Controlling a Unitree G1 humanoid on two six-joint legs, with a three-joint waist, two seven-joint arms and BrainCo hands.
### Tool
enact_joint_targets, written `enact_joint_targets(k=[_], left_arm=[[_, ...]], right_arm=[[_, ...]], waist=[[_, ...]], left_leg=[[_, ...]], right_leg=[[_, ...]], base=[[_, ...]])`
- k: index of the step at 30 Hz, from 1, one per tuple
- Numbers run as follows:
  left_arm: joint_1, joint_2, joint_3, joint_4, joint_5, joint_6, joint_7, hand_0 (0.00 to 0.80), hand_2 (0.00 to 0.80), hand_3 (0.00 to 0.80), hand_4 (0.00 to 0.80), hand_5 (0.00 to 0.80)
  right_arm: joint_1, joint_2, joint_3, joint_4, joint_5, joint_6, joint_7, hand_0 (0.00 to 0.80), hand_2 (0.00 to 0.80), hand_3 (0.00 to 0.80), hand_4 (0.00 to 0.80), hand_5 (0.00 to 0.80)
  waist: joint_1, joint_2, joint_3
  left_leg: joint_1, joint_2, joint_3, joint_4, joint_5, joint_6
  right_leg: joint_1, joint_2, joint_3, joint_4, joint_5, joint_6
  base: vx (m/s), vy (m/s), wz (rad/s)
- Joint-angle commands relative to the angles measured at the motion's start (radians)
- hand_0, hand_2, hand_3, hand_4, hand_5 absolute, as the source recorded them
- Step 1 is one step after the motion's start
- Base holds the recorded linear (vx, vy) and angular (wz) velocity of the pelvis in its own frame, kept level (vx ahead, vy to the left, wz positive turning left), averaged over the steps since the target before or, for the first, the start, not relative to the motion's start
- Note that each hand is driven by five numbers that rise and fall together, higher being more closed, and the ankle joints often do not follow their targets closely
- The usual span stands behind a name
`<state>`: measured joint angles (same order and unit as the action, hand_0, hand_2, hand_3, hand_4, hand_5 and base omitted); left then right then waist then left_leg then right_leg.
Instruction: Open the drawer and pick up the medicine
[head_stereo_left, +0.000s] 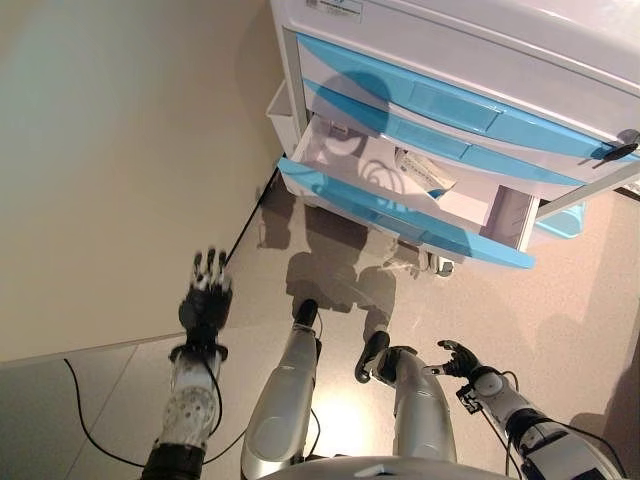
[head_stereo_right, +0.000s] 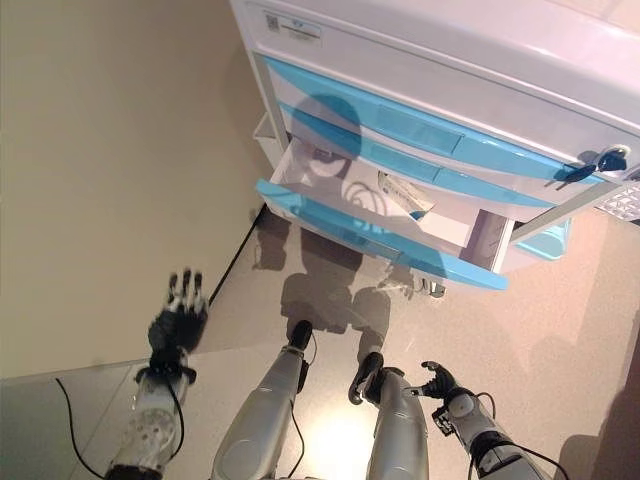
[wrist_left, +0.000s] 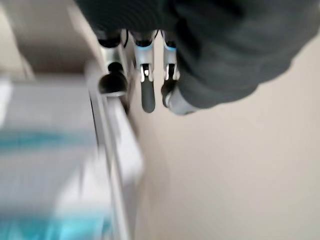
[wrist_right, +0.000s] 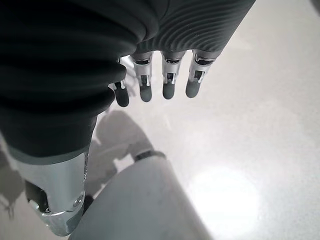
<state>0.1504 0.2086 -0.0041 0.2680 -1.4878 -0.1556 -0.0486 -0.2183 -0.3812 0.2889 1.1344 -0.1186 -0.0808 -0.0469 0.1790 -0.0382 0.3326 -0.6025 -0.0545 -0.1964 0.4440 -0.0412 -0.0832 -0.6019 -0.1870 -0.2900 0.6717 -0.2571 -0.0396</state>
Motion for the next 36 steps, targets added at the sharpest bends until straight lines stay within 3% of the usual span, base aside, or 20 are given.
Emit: enact_joint_targets(k=[1, 2, 3, 4, 8, 9, 10, 12, 13, 14, 16, 17, 19, 21, 25, 28, 32, 33, 34, 36], left_arm=[[0.04, -0.004, 0.036, -0.087, 0.08, -0.003, 0.021, 0.706, 0.706, 0.706, 0.706, 0.706], [0.029, 0.01, 0.041, -0.045, 0.176, 0.002, 0.035, 0.48, 0.48, 0.48, 0.48, 0.48], [0.029, 0.01, 0.041, -0.045, 0.176, 0.002, 0.035, 0.439, 0.439, 0.439, 0.439, 0.439], [0.014, 0.031, 0.037, -0.012, 0.273, 0.002, 0.047, 0.0, 0.0, 0.0, 0.0, 0.0], [-0.001, 0.063, 0.042, 0.054, 0.418, 0.005, 0.071, 0.0, 0.0, 0.0, 0.0, 0.0], [-0.018, 0.097, 0.036, 0.117, 0.586, 0.011, 0.105, 0.0, 0.0, 0.0, 0.0, 0.0], [-0.018, 0.097, 0.036, 0.118, 0.586, 0.011, 0.106, 0.0, 0.0, 0.0, 0.0, 0.0], [-0.065, 0.138, 0.046, 0.27, 0.854, 0.022, 0.138, 0.0, 0.0, 0.0, 0.0, 0.0], [-0.066, 0.138, 0.045, 0.271, 0.854, 0.022, 0.138, 0.0, 0.0, 0.0, 0.0, 0.0], [-0.119, 0.146, 0.035, 0.414, 0.975, 0.025, 0.155, 0.0, 0.0, 0.0, 0.0, 0.0], [-0.135, 0.148, 0.027, 0.45, 1.008, 0.023, 0.16, 0.0, 0.0, 0.0, 0.0, 0.0], [-0.165, 0.147, 0.016, 0.553, 1.078, 0.033, 0.171, 0.0, 0.0, 0.0, 0.0, 0.0], [-0.183, 0.146, 0.01, 0.611, 1.117, 0.042, 0.172, 0.0, 0.0, 0.0, 0.0, 0.0], [-0.22, 0.145, 0.003, 0.794, 1.205, 0.068, 0.169, 0.0, 0.0, 0.0, 0.0, 0.0], [-0.223, 0.154, 0.018, 0.943, 1.294, 0.108, 0.168, 0.0, 0.0, 0.0, 0.0, 0.0], [-0.217, 0.161, 0.025, 0.979, 1.334, 0.124, 0.155, 0.0, 0.0, 0.0, 0.0, 0.0], [-0.194, 0.184, 0.043, 1.019, 1.413, 0.145, 0.109, 0.0, 0.0, 0.0, 0.0, 0.0], [-0.194, 0.184, 0.043, 1.019, 1.413, 0.145, 0.109, 0.0, 0.0, 0.0, 0.0, 0.0], [-0.185, 0.188, 0.044, 1.017, 1.437, 0.142, 0.092, 0.0, 0.0, 0.0, 0.0, 0.0], [-0.181, 0.187, 0.045, 1.013, 1.443, 0.142, 0.081, 0.0, 0.0, 0.0, 0.0, 0.0]], right_arm=[[0.043, -0.084, 0.002, -0.004, 0.002, 0.014, -0.033, 0.0, 0.0, 0.0, 0.0, 0.0], [0.056, -0.088, -0.009, -0.017, 0.005, 0.016, -0.039, 0.0, 0.0, 0.0, 0.0, 0.0], [0.056, -0.088, -0.009, -0.017, 0.005, 0.016, -0.039, 0.0, 0.0, 0.0, 0.0, 0.0], [0.067, -0.089, -0.017, -0.032, 0.015, 0.015, -0.046, 0.0, 0.0, 0.0, 0.0, 0.0], [0.073, -0.086, -0.02, -0.044, 0.033, 0.013, -0.054, 0.0, 0.0, 0.0, 0.0, 0.0], [0.072, -0.084, -0.018, -0.059, 0.05, 0.008, -0.055, 0.0, 0.0, 0.0, 0.0, 0.0], [0.072, -0.084, -0.018, -0.059, 0.05, 0.008, -0.055, 0.0, 0.0, 0.0, 0.0, 0.0], [0.071, -0.075, -0.02, -0.063, 0.088, -0.003, -0.058, 0.0, 0.0, 0.0, 0.0, 0.0], [0.071, -0.075, -0.02, -0.063, 0.088, -0.003, -0.058, 0.0, 0.0, 0.0, 0.0, 0.0], [0.073, -0.064, -0.028, -0.064, 0.124, -0.011, -0.059, 0.0, 0.0, 0.0, 0.0, 0.0], [0.075, -0.061, -0.035, -0.066, 0.137, -0.015, -0.059, 0.0, 0.0, 0.0, 0.0, 0.0], [0.082, -0.056, -0.056, -0.072, 0.173, -0.022, -0.058, 0.0, 0.0, 0.0, 0.0, 0.0], [0.085, -0.055, -0.069, -0.08, 0.195, -0.027, -0.057, 0.0, 0.0, 0.0, 0.0, 0.0], [0.107, -0.063, -0.1, -0.123, 0.229, -0.034, -0.043, 0.0, 0.0, 0.0, 0.0, 0.0], [0.149, -0.105, -0.111, -0.24, 0.251, -0.029, 0.022, 0.0, 0.0, 0.0, 0.0, 0.0], [0.168, -0.137, -0.106, -0.308, 0.238, -0.019, 0.06, 0.0, 0.0, 0.0, 0.0, 0.0], [0.214, -0.293, -0.089, -0.557, 0.188, 0.009, 0.204, 0.0, 0.0, 0.0, 0.0, 0.0], [0.214, -0.293, -0.089, -0.557, 0.188, 0.009, 0.204, 0.0, 0.0, 0.0, 0.0, 0.0], [0.252, -0.37, -0.104, -0.666, 0.228, 0.012, 0.282, 0.0, 0.0, 0.0, 0.0, 0.0], [0.272, -0.414, -0.109, -0.73, 0.271, 0.017, 0.33, 0.0, 0.0, 0.0, 0.0, 0.0]], waist=[[-0.026, 0.006, -0.05], [-0.035, 0.002, -0.053], [-0.035, 0.002, -0.052], [-0.047, -0.004, -0.057], [-0.057, -0.005, -0.063], [-0.067, -0.008, -0.068], [-0.067, -0.009, -0.068], [-0.08, -0.009, -0.081], [-0.08, -0.009, -0.08], [-0.091, -0.01, -0.091], [-0.097, -0.01, -0.095], [-0.109, -0.008, -0.103], [-0.116, -0.006, -0.108], [-0.136, -0.011, -0.124], [-0.161, -0.028, -0.14], [-0.168, -0.038, -0.147], [-0.184, -0.056, -0.159], [-0.183, -0.056, -0.159], [-0.187, -0.06, -0.164], [-0.19, -0.062, -0.17]], left_leg=[[-0.031, -0.025, 0.051, -0.029, 0.003, 0.09], [-0.022, -0.019, 0.057, -0.05, 0.011, 0.088], [-0.021, -0.019, 0.057, -0.05, 0.012, 0.088], [-0.009, -0.013, 0.064, -0.078, 0.021, 0.086], [0.002, -0.008, 0.077, -0.109, 0.032, 0.085], [0.012, -0.004, 0.085, -0.131, 0.037, 0.086], [0.012, -0.004, 0.086, -0.131, 0.038, 0.086], [0.045, 0.001, 0.105, -0.176, 0.045, 0.086], [0.046, 0.001, 0.106, -0.177, 0.045, 0.086], [0.074, 0.0, 0.123, -0.201, 0.046, 0.089], [0.084, -0.001, 0.127, -0.205, 0.045, 0.091], [0.112, -0.003, 0.14, -0.222, 0.042, 0.093], [0.113, -0.004, 0.153, -0.234, 0.067, 0.1], [0.17, -0.004, 0.183, -0.273, 0.063, 0.1], [0.256, 0.004, 0.233, -0.331, 0.06, 0.099], [0.288, 0.009, 0.257, -0.354, 0.06, 0.101], [0.368, 0.012, 0.303, -0.396, 0.053, 0.101], [0.369, 0.013, 0.303, -0.396, 0.053, 0.101], [0.392, 0.014, 0.317, -0.411, 0.054, 0.1], [0.403, 0.014, 0.322, -0.42, 0.054, 0.1]], right_leg=[[0.036, 0.035, 0.031, -0.121, 0.107, 0.045], [0.044, 0.039, 0.032, -0.142, 0.112, 0.047], [0.044, 0.039, 0.032, -0.143, 0.113, 0.047], [0.056, 0.043, 0.034, -0.176, 0.126, 0.052], [0.064, 0.049, 0.043, -0.216, 0.148, 0.059], [0.069, 0.053, 0.051, -0.246, 0.165, 0.066], [0.07, 0.053, 0.051, -0.246, 0.166, 0.066], [0.093, 0.059, 0.072, -0.302, 0.191, 0.079], [0.094, 0.059, 0.073, -0.303, 0.192, 0.079], [0.108, 0.061, 0.094, -0.327, 0.205, 0.087], [0.115, 0.061, 0.101, -0.331, 0.21, 0.09], [0.132, 0.061, 0.119, -0.346, 0.218, 0.095], [0.131, 0.061, 0.123, -0.363, 0.247, 0.092], [0.17, 0.064, 0.153, -0.396, 0.262, 0.105], [0.224, 0.077, 0.199, -0.446, 0.29, 0.128], [0.242, 0.086, 0.223, -0.465, 0.301, 0.138], [0.289, 0.094, 0.267, -0.491, 0.311, 0.159], [0.289, 0.094, 0.267, -0.492, 0.312, 0.159], [0.302, 0.095, 0.277, -0.5, 0.314, 0.165], [0.311, 0.095, 0.28, -0.509, 0.314, 0.168]], base=[[0.054, 0.019, -0.05], [0.043, 0.014, -0.03], [0.064, 0.025, -0.07], [0.046, 0.029, -0.05], [0.04, 0.041, -0.13], [0.025, 0.033, -0.27], [0.051, 0.064, -0.28], [0.064, 0.1, -0.17], [0.101, 0.16, -0.31], [0.092, 0.127, -0.4], [0.093, 0.125, -0.39], [-0.014, 0.103, -0.35], [0.024, 0.15, -0.41], [0.134, 0.158, -0.29], [0.114, 0.123, -0.43], [0.091, 0.073, -0.58], [0.068, 0.061, -0.47], [0.064, 0.062, -0.64], [0.025, 0.029, -0.42], [0.042, 0.037, -0.23]])
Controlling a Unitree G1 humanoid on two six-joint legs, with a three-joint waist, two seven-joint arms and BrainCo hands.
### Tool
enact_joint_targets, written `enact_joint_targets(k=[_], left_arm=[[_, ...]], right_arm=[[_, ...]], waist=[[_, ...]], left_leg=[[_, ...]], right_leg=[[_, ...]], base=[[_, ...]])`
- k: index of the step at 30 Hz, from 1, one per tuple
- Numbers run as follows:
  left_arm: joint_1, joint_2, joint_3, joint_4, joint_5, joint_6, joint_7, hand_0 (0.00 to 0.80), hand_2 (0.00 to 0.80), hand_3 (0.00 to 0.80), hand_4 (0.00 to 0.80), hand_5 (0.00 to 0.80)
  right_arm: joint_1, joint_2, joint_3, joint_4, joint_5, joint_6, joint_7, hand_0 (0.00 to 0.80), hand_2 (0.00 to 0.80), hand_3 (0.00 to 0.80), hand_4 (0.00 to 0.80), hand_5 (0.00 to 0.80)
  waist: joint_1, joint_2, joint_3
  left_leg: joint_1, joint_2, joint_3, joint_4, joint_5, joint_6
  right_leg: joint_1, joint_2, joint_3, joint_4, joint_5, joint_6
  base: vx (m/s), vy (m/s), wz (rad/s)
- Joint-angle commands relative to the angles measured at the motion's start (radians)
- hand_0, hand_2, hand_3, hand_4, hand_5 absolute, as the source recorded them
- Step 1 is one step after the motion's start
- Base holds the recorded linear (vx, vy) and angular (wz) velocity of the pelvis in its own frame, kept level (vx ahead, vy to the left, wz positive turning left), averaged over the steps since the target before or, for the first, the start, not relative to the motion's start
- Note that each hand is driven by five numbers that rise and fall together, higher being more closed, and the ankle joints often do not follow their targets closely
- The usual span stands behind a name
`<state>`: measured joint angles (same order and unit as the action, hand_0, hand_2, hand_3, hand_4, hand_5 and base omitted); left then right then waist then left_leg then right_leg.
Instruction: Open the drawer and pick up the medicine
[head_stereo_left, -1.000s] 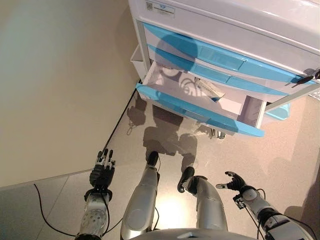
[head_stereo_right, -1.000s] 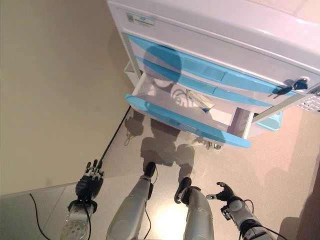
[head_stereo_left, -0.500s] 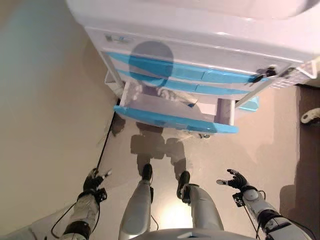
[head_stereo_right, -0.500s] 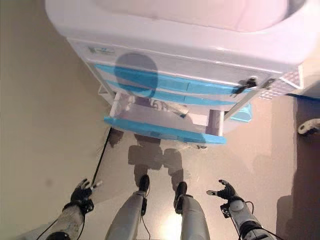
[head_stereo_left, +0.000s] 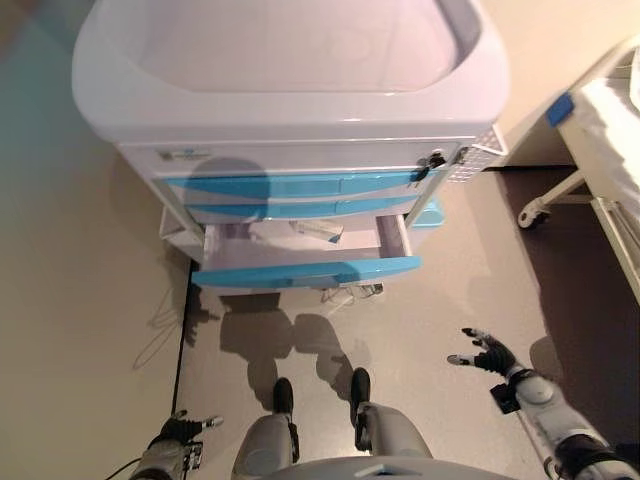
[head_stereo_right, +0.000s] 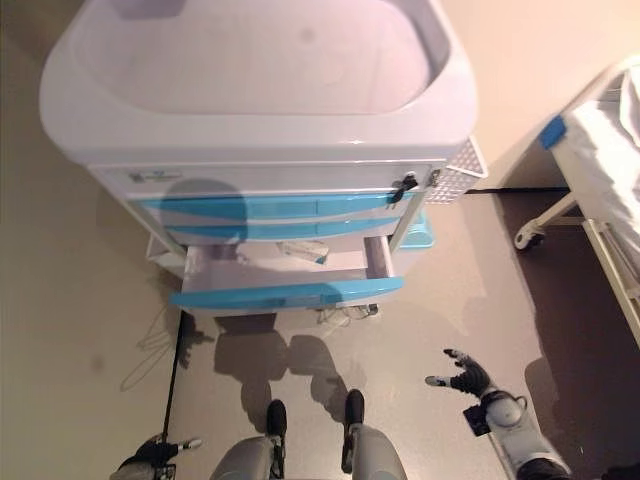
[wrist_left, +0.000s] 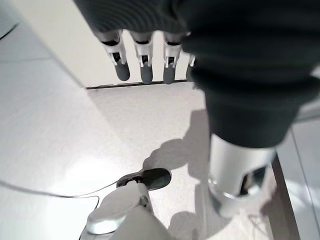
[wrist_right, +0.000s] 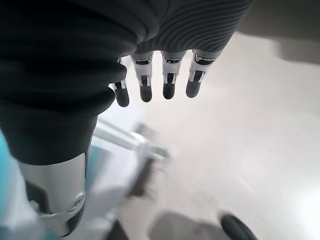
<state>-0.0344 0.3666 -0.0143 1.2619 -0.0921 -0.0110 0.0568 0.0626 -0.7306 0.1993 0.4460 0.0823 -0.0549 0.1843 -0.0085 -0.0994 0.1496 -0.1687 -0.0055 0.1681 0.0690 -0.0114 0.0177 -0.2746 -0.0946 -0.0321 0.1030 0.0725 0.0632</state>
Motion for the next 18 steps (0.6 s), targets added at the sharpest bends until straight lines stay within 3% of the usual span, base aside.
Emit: enact_joint_targets(k=[1, 2, 3, 4, 6, 10, 15, 18], left_arm=[[0.009, 0.026, 0.054, 0.013, 0.053, -0.009, -0.04, 0.0, 0.0, 0.0, 0.0, 0.0], [0.009, 0.026, 0.054, 0.013, 0.053, -0.009, -0.04, 0.0, 0.0, 0.0, 0.0, 0.0], [0.01, 0.022, 0.055, 0.013, 0.058, -0.013, -0.055, 0.0, 0.0, 0.0, 0.0, 0.0], [0.011, 0.022, 0.055, 0.012, 0.058, -0.013, -0.055, 0.0, 0.0, 0.0, 0.0, 0.0], [0.015, 0.014, 0.042, 0.002, 0.065, -0.022, -0.084, 0.0, 0.0, 0.0, 0.0, 0.0], [0.033, -0.003, 0.018, -0.017, 0.086, -0.032, -0.108, 0.0, 0.0, 0.0, 0.0, 0.0], [0.049, -0.025, -0.022, -0.029, 0.111, -0.04, -0.112, 0.0, 0.0, 0.0, 0.0, 0.0], [0.066, -0.039, -0.056, -0.031, 0.116, -0.046, -0.115, 0.0, 0.0, 0.0, 0.0, 0.0]], right_arm=[[0.041, -0.14, -0.031, -0.188, 0.225, 0.008, 0.208, 0.0, 0.0, 0.0, 0.0, 0.0], [0.042, -0.14, -0.032, -0.189, 0.225, 0.008, 0.209, 0.0, 0.0, 0.0, 0.0, 0.0], [0.081, -0.202, -0.035, -0.283, 0.361, 0.025, 0.283, 0.0, 0.0, 0.0, 0.0, 0.0], [0.083, -0.203, -0.037, -0.285, 0.362, 0.026, 0.283, 0.0, 0.0, 0.0, 0.0, 0.0], [0.115, -0.295, -0.031, -0.439, 0.547, 0.071, 0.374, 0.0, 0.0, 0.0, 0.0, 0.0], [0.092, -0.372, -0.03, -0.59, 0.708, 0.083, 0.4, 0.0, 0.0, 0.0, 0.0, 0.0], [0.019, -0.376, -0.017, -0.633, 0.785, 0.063, 0.368, 0.0, 0.0, 0.0, 0.0, 0.0], [-0.092, -0.372, 0.04, -0.617, 0.755, 0.041, 0.331, 0.0, 0.0, 0.0, 0.0, 0.0]], waist=[[-0.007, -0.004, 0.005], [-0.006, -0.004, 0.003], [-0.008, -0.007, -0.011], [-0.008, -0.006, -0.011], [-0.007, -0.007, -0.031], [0.0, -0.004, -0.059], [0.011, -0.003, -0.079], [0.031, -0.005, -0.091]], left_leg=[[-0.011, -0.035, -0.035, -0.058, 0.025, -0.003], [-0.014, -0.035, -0.035, -0.058, 0.027, -0.003], [-0.002, -0.035, -0.032, -0.07, 0.027, -0.004], [-0.001, -0.035, -0.033, -0.07, 0.027, -0.004], [0.02, -0.036, -0.03, -0.088, 0.029, -0.008], [0.042, -0.037, -0.032, -0.104, 0.028, -0.009], [0.055, -0.039, -0.043, -0.111, 0.027, -0.007], [0.058, -0.043, -0.055, -0.11, 0.024, -0.005]], right_leg=[[-0.002, 0.003, 0.024, 0.054, -0.017, 0.069], [-0.005, 0.003, 0.025, 0.052, -0.015, 0.069], [0.007, 0.003, 0.024, 0.041, -0.016, 0.072], [0.007, 0.003, 0.024, 0.04, -0.016, 0.072], [0.026, 0.001, 0.019, 0.025, -0.016, 0.074], [0.049, -0.003, 0.01, 0.006, -0.016, 0.077], [0.071, -0.008, -0.005, -0.008, -0.016, 0.079], [0.085, -0.013, -0.021, -0.014, -0.019, 0.077]], base=[[0.04, 0.033, -0.09], [0.056, 0.035, -0.09], [0.03, 0.011, -0.1], [0.055, 0.022, -0.09], [0.056, 0.017, -0.04], [0.065, 0.008, -0.03], [0.049, -0.002, 0.03], [0.031, -0.011, 0.11]])
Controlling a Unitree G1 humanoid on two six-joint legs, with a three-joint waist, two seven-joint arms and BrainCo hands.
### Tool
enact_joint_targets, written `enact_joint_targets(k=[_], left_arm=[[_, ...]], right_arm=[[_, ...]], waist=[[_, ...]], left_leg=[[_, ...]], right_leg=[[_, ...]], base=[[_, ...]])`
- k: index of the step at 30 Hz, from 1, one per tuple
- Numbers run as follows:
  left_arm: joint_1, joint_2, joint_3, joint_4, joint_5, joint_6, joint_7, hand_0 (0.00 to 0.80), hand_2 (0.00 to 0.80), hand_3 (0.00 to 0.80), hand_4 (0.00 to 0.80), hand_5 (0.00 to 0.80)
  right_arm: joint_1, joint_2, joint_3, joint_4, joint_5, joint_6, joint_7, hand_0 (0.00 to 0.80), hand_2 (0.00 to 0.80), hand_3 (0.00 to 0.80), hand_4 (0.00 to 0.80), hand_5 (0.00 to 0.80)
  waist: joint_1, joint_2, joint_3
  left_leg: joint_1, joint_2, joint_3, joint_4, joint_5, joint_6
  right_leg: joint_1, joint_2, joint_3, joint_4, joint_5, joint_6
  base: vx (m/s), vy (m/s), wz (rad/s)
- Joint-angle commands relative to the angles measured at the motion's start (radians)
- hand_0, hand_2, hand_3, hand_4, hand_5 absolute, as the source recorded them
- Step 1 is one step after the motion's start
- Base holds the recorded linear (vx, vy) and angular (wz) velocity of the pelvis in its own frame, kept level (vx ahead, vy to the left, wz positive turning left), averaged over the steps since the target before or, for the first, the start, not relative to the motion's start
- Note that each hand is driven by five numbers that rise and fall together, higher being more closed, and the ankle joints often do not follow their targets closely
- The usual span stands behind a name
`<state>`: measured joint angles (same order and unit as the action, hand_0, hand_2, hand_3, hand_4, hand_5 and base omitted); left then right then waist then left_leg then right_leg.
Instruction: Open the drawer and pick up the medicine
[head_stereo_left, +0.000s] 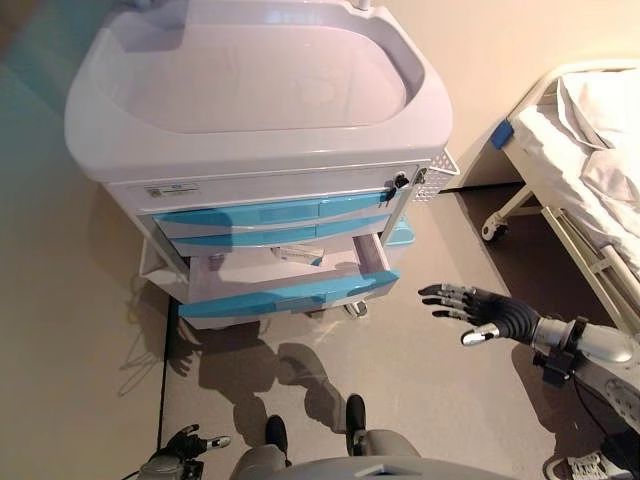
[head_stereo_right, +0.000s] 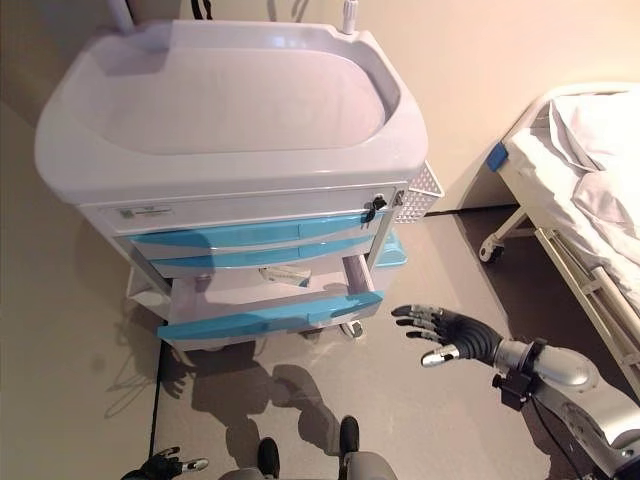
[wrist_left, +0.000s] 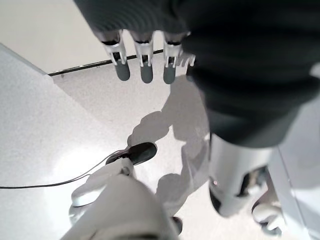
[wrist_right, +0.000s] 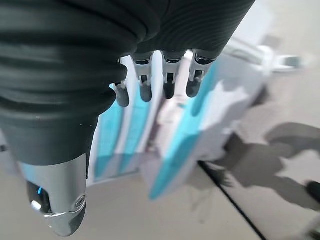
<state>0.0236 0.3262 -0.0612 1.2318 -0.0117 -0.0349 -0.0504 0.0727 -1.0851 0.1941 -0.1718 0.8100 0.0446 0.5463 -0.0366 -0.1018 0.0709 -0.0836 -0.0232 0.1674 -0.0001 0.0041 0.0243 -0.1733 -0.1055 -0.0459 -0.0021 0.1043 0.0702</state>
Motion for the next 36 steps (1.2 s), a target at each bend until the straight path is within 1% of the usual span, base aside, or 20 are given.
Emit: enact_joint_targets(k=[1, 2, 5, 7, 8, 9, 10, 11, 14, 15, 16, 17, 20, 22, 23, 25, 26, 27, 35, 36], left_arm=[[0.008, 0.002, -0.008, 0.0, 0.035, -0.022, -0.008, 0.0, 0.0, 0.0, 0.0, 0.0], [0.013, -0.002, -0.022, -0.001, 0.039, -0.028, -0.006, 0.0, 0.0, 0.0, 0.0, 0.0], [0.023, -0.004, -0.032, 0.001, 0.039, -0.029, -0.004, 0.0, 0.0, 0.0, 0.0, 0.0], [0.033, -0.004, -0.034, 0.007, 0.036, -0.029, 0.0, 0.0, 0.0, 0.0, 0.0, 0.0], [0.036, -0.003, -0.034, 0.01, 0.035, -0.028, 0.002, 0.0, 0.0, 0.0, 0.0, 0.0], [0.036, -0.003, -0.033, 0.01, 0.035, -0.028, 0.002, 0.0, 0.0, 0.0, 0.0, 0.0], [0.04, 0.002, -0.03, 0.014, 0.031, -0.027, 0.006, 0.0, 0.0, 0.0, 0.0, 0.0], [0.044, 0.005, -0.027, 0.016, 0.028, -0.027, 0.008, 0.0, 0.0, 0.0, 0.0, 0.0], [0.048, 0.011, -0.023, 0.019, 0.021, -0.027, 0.013, 0.0, 0.0, 0.0, 0.0, 0.0], [0.048, 0.016, -0.02, 0.022, 0.011, -0.027, 0.017, 0.0, 0.0, 0.0, 0.0, 0.0], [0.048, 0.016, -0.02, 0.022, 0.011, -0.027, 0.017, 0.0, 0.0, 0.0, 0.0, 0.0], [0.046, 0.023, -0.025, 0.022, 0.004, -0.027, 0.019, 0.0, 0.0, 0.0, 0.0, 0.0], [0.039, 0.029, -0.03, 0.021, -0.001, -0.028, 0.023, 0.0, 0.0, 0.0, 0.0, 0.0], [0.034, 0.034, -0.04, 0.016, -0.01, -0.028, 0.028, 0.0, 0.0, 0.0, 0.0, 0.0], [0.034, 0.034, -0.04, 0.016, -0.01, -0.028, 0.028, 0.0, 0.0, 0.0, 0.0, 0.0], [0.024, 0.037, -0.057, 0.008, -0.022, -0.027, 0.031, 0.0, 0.0, 0.0, 0.0, 0.0], [0.024, 0.037, -0.057, 0.008, -0.022, -0.027, 0.031, 0.0, 0.0, 0.0, 0.0, 0.0], [0.018, 0.039, -0.069, 0.004, -0.026, -0.028, 0.035, 0.0, 0.0, 0.0, 0.0, 0.0], [-0.007, 0.047, -0.104, 0.0, -0.05, -0.02, 0.05, 0.0, 0.0, 0.0, 0.0, 0.0], [-0.007, 0.048, -0.104, 0.0, -0.05, -0.02, 0.05, 0.0, 0.0, 0.0, 0.0, 0.0]], right_arm=[[-0.105, -0.017, 0.047, 0.002, 0.027, -0.058, -0.031, 0.0, 0.0, 0.0, 0.0, 0.0], [-0.147, 0.005, 0.066, 0.024, 0.029, -0.066, -0.045, 0.0, 0.0, 0.0, 0.0, 0.0], [-0.199, 0.032, 0.095, 0.044, 0.006, -0.08, -0.062, 0.0, 0.0, 0.0, 0.0, 0.0], [-0.267, 0.097, 0.121, 0.109, -0.025, -0.1, -0.106, 0.0, 0.0, 0.0, 0.0, 0.0], [-0.282, 0.117, 0.131, 0.126, -0.033, -0.105, -0.118, 0.0, 0.0, 0.0, 0.0, 0.0], [-0.284, 0.117, 0.132, 0.126, -0.033, -0.106, -0.118, 0.0, 0.0, 0.0, 0.0, 0.0], [-0.327, 0.154, 0.152, 0.166, -0.052, -0.113, -0.144, 0.0, 0.0, 0.0, 0.0, 0.0], [-0.343, 0.17, 0.161, 0.184, -0.057, -0.115, -0.154, 0.0, 0.0, 0.0, 0.0, 0.0], [-0.376, 0.191, 0.182, 0.21, -0.071, -0.117, -0.164, 0.0, 0.0, 0.0, 0.0, 0.0], [-0.411, 0.21, 0.201, 0.246, -0.087, -0.119, -0.178, 0.0, 0.0, 0.0, 0.0, 0.0], [-0.411, 0.21, 0.201, 0.246, -0.087, -0.119, -0.178, 0.0, 0.0, 0.0, 0.0, 0.0], [-0.45, 0.223, 0.225, 0.281, -0.114, -0.122, -0.195, 0.0, 0.0, 0.0, 0.0, 0.0], [-0.47, 0.248, 0.239, 0.324, -0.122, -0.125, -0.211, 0.0, 0.0, 0.0, 0.0, 0.0], [-0.51, 0.273, 0.264, 0.384, -0.154, -0.121, -0.226, 0.0, 0.0, 0.0, 0.0, 0.0], [-0.51, 0.273, 0.264, 0.385, -0.154, -0.121, -0.226, 0.0, 0.0, 0.0, 0.0, 0.0], [-0.563, 0.302, 0.299, 0.472, -0.211, -0.117, -0.246, 0.0, 0.0, 0.0, 0.0, 0.0], [-0.564, 0.302, 0.299, 0.472, -0.211, -0.117, -0.246, 0.0, 0.0, 0.0, 0.0, 0.0], [-0.591, 0.333, 0.32, 0.533, -0.242, -0.112, -0.258, 0.0, 0.0, 0.0, 0.0, 0.0], [-0.703, 0.461, 0.36, 0.809, -0.396, -0.099, -0.33, 0.0, 0.0, 0.0, 0.0, 0.0], [-0.703, 0.462, 0.36, 0.81, -0.396, -0.1, -0.33, 0.0, 0.0, 0.0, 0.0, 0.0]], waist=[[0.057, -0.003, -0.012], [0.068, -0.004, -0.013], [0.079, -0.005, -0.011], [0.097, -0.005, -0.009], [0.102, -0.006, -0.008], [0.101, -0.006, -0.008], [0.115, -0.006, -0.004], [0.123, -0.007, -0.002], [0.134, -0.01, 0.001], [0.146, -0.013, 0.004], [0.146, -0.013, 0.004], [0.158, -0.017, 0.008], [0.163, -0.019, 0.016], [0.176, -0.023, 0.023], [0.175, -0.023, 0.023], [0.187, -0.027, 0.033], [0.187, -0.027, 0.033], [0.194, -0.028, 0.038], [0.219, -0.028, 0.062], [0.219, -0.028, 0.062]], left_leg=[[-0.027, -0.026, -0.055, -0.04, 0.009, -0.012], [-0.028, -0.027, -0.061, -0.037, 0.007, -0.01], [-0.031, -0.028, -0.068, -0.032, 0.005, -0.008], [-0.036, -0.029, -0.082, -0.03, 0.005, -0.005], [-0.038, -0.03, -0.086, -0.03, 0.006, -0.004], [-0.038, -0.03, -0.087, -0.03, 0.006, -0.004], [-0.042, -0.03, -0.095, -0.029, 0.008, -0.004], [-0.046, -0.032, -0.102, -0.029, 0.011, -0.003], [-0.053, -0.033, -0.114, -0.029, 0.014, -0.003], [-0.062, -0.036, -0.128, -0.031, 0.019, -0.003], [-0.062, -0.036, -0.128, -0.031, 0.019, -0.003], [-0.068, -0.037, -0.142, -0.034, 0.025, -0.003], [-0.076, -0.039, -0.156, -0.035, 0.03, -0.003], [-0.087, -0.042, -0.176, -0.037, 0.037, -0.003], [-0.087, -0.042, -0.177, -0.037, 0.037, -0.003], [-0.095, -0.044, -0.199, -0.035, 0.042, -0.003], [-0.095, -0.044, -0.2, -0.035, 0.042, -0.003], [-0.102, -0.046, -0.209, -0.035, 0.045, -0.003], [-0.128, -0.05, -0.242, -0.026, 0.052, -0.002], [-0.129, -0.05, -0.242, -0.026, 0.052, -0.002]], right_leg=[[-0.016, -0.002, -0.008, 0.091, -0.05, 0.07], [-0.014, -0.004, -0.017, 0.091, -0.053, 0.069], [-0.01, -0.006, -0.024, 0.09, -0.055, 0.068], [-0.008, -0.008, -0.038, 0.094, -0.06, 0.065], [-0.007, -0.007, -0.041, 0.095, -0.062, 0.065], [-0.007, -0.008, -0.041, 0.095, -0.062, 0.065], [-0.008, -0.009, -0.048, 0.097, -0.065, 0.063], [-0.008, -0.009, -0.053, 0.099, -0.067, 0.062], [-0.01, -0.011, -0.063, 0.102, -0.07, 0.06], [-0.013, -0.013, -0.075, 0.105, -0.073, 0.057], [-0.013, -0.013, -0.076, 0.105, -0.073, 0.057], [-0.016, -0.015, -0.086, 0.107, -0.074, 0.055], [-0.018, -0.018, -0.099, 0.109, -0.076, 0.053], [-0.02, -0.023, -0.118, 0.113, -0.079, 0.05], [-0.02, -0.024, -0.118, 0.113, -0.079, 0.05], [-0.021, -0.029, -0.137, 0.119, -0.084, 0.047], [-0.021, -0.029, -0.137, 0.119, -0.084, 0.047], [-0.022, -0.031, -0.149, 0.122, -0.087, 0.044], [-0.035, -0.035, -0.176, 0.135, -0.094, 0.037], [-0.035, -0.036, -0.176, 0.135, -0.094, 0.037]], base=[[0.012, -0.016, 0.12], [-0.002, -0.015, 0.09], [0.002, -0.016, 0.18], [0.002, -0.029, 0.25], [-0.002, -0.018, 0.24], [-0.007, -0.016, 0.3], [-0.011, -0.019, 0.25], [-0.011, -0.018, 0.22], [-0.016, -0.022, 0.31], [-0.015, -0.017, 0.13], [-0.025, -0.034, 0.2], [-0.023, -0.027, 0.26], [-0.023, -0.027, 0.31], [-0.008, -0.025, 0.33], [0.002, -0.016, 0.22], [-0.001, -0.023, 0.27], [-0.012, -0.028, 0.32], [-0.013, -0.016, 0.29], [-0.014, -0.017, 0.15], [0.0, 0.0, 0.0]])
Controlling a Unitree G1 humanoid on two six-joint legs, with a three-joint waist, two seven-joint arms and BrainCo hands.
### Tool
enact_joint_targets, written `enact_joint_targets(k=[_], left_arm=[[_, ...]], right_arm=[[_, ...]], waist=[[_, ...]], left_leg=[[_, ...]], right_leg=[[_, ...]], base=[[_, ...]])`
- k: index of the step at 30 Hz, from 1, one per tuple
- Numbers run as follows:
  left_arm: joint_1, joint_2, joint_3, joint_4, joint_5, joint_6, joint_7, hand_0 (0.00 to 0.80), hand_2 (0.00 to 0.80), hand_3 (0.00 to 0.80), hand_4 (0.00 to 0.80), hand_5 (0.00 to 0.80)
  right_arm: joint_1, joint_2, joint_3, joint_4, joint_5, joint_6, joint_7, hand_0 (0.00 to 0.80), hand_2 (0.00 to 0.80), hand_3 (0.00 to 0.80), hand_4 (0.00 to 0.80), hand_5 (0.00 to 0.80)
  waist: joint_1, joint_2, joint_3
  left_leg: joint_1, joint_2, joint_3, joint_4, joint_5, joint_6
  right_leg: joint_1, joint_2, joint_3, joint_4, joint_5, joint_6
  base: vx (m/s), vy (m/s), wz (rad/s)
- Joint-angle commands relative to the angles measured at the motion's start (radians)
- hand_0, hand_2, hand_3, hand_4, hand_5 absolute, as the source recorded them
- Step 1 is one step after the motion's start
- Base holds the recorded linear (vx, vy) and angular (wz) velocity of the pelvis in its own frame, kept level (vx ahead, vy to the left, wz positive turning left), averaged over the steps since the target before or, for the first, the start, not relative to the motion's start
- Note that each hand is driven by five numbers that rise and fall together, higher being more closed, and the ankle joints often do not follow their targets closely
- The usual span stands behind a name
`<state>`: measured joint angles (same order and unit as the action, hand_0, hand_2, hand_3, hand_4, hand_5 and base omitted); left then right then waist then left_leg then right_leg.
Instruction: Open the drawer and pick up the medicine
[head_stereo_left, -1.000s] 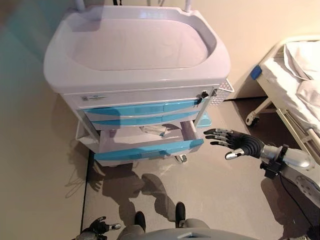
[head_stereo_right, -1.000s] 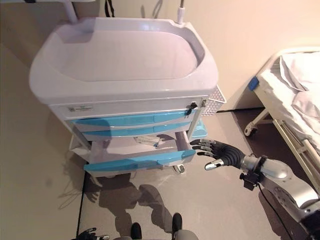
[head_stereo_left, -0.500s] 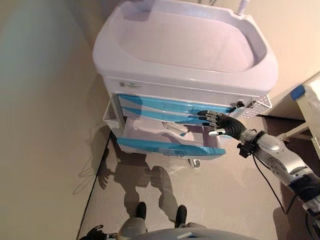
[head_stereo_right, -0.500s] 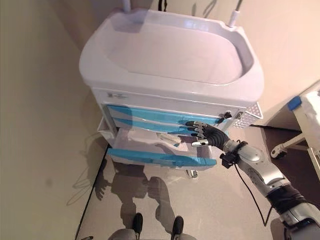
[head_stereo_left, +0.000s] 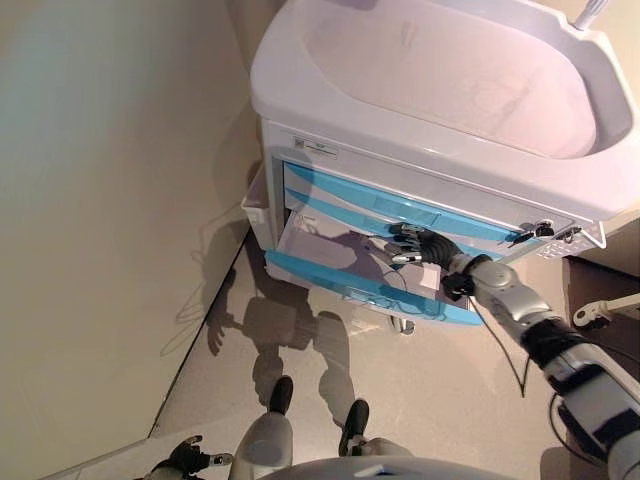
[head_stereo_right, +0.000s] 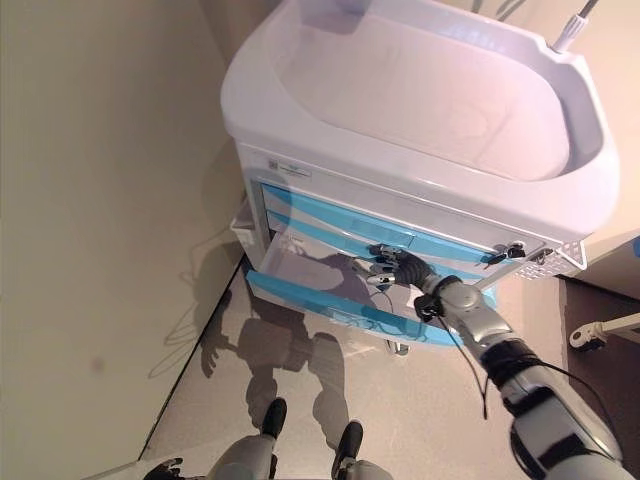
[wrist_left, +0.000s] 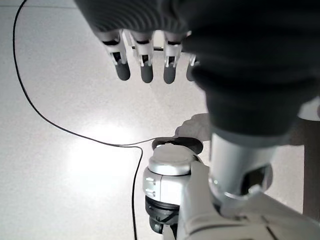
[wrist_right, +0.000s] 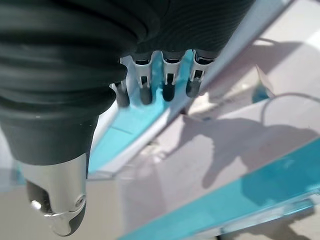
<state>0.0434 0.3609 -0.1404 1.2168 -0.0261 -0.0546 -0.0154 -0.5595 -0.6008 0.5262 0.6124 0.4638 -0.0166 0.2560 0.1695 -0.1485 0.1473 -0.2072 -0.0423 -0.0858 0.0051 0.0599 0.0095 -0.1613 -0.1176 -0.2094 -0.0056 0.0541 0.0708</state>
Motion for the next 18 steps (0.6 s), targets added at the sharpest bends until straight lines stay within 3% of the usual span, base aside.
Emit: enact_joint_targets(k=[1, 13, 18], left_arm=[[-0.032, 0.014, -0.03, 0.015, -0.042, 0.001, 0.02, 0.0, 0.0, 0.0, 0.0, 0.0], [-0.078, 0.022, -0.045, 0.011, -0.068, 0.007, 0.048, 0.0, 0.0, 0.0, 0.0, 0.0], [-0.125, 0.017, -0.061, 0.007, -0.084, 0.007, 0.081, 0.0, 0.0, 0.0, 0.0, 0.0]], right_arm=[[-0.092, 0.008, 0.028, 0.087, -0.087, -0.034, -0.059, 0.0, 0.0, 0.0, 0.0, 0.0], [-0.196, 0.106, -0.058, 0.348, -0.221, -0.033, -0.197, 0.0, 0.0, 0.0, 0.0, 0.0], [-0.238, 0.141, -0.109, 0.47, -0.288, -0.03, -0.307, 0.0, 0.0, 0.0, 0.0, 0.0]], waist=[[0.017, 0.019, -0.007], [0.028, 0.04, 0.039], [0.023, 0.053, 0.079]], left_leg=[[-0.01, -0.032, 0.006, -0.03, -0.002, 0.013], [-0.051, -0.032, -0.015, -0.025, 0.015, 0.012], [-0.079, -0.033, -0.016, -0.015, 0.02, 0.011]], right_leg=[[-0.048, -0.025, -0.017, 0.139, -0.043, 0.035], [-0.078, -0.029, -0.037, 0.15, -0.045, 0.027], [-0.103, -0.03, -0.038, 0.162, -0.044, 0.023]], base=[[0.0, 0.0, 0.0], [-0.025, -0.006, 0.08], [-0.04, -0.004, 0.03]])
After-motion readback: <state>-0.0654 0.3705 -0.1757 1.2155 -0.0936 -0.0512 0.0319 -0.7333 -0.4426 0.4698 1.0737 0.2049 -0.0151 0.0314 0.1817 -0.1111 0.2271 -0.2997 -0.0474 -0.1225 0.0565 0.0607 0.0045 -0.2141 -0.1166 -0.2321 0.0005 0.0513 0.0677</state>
